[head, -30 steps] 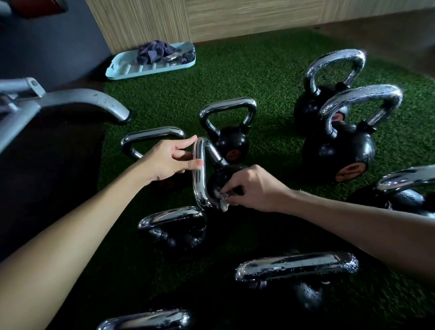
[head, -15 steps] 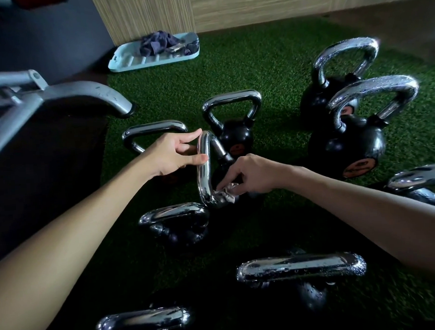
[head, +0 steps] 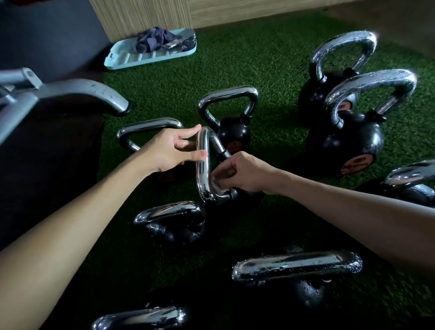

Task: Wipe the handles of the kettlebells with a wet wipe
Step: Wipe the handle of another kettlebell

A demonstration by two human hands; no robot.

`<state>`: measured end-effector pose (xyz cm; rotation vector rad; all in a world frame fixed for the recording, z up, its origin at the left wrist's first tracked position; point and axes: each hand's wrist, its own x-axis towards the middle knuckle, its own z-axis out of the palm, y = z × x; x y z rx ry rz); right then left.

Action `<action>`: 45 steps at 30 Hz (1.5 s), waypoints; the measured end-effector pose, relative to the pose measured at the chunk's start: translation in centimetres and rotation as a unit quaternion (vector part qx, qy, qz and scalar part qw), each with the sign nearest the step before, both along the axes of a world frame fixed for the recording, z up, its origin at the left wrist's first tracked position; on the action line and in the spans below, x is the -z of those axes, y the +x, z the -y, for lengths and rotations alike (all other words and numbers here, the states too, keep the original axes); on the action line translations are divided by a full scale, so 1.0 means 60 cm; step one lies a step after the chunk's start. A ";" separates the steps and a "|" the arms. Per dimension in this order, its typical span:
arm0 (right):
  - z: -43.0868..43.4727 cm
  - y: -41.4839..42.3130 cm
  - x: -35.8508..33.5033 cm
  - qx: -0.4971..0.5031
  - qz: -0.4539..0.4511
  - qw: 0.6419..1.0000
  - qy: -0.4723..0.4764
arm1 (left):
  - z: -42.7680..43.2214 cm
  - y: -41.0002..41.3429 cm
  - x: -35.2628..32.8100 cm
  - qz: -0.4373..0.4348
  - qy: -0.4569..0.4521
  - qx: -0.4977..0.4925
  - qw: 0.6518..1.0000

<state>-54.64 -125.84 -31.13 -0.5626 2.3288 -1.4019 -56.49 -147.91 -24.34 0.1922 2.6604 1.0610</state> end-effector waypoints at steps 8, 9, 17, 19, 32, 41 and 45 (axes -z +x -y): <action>0.016 -0.005 0.003 0.129 0.041 0.981 -0.137 | -0.003 -0.001 -0.006 0.011 -0.034 -0.002 0.999; 0.013 -0.005 0.001 0.120 0.042 0.983 -0.131 | -0.003 -0.001 -0.008 0.012 -0.035 -0.002 0.999; 0.017 -0.015 -0.004 0.153 -0.065 0.985 -0.055 | -0.010 0.004 -0.016 0.004 -0.044 -0.008 0.999; 0.028 -0.034 -0.004 0.204 -0.108 0.971 -0.065 | -0.014 0.005 -0.016 0.003 -0.040 -0.003 0.999; 0.044 -0.053 -0.012 0.258 -0.211 0.942 -0.048 | -0.007 0.009 -0.020 0.004 -0.055 0.001 0.998; 0.044 -0.071 0.027 0.291 -0.218 0.931 0.024 | -0.010 0.003 -0.017 0.001 -0.049 -0.001 0.999; 0.052 -0.074 0.022 0.290 -0.256 0.922 0.019 | -0.017 -0.002 -0.016 0.002 -0.050 -0.001 0.999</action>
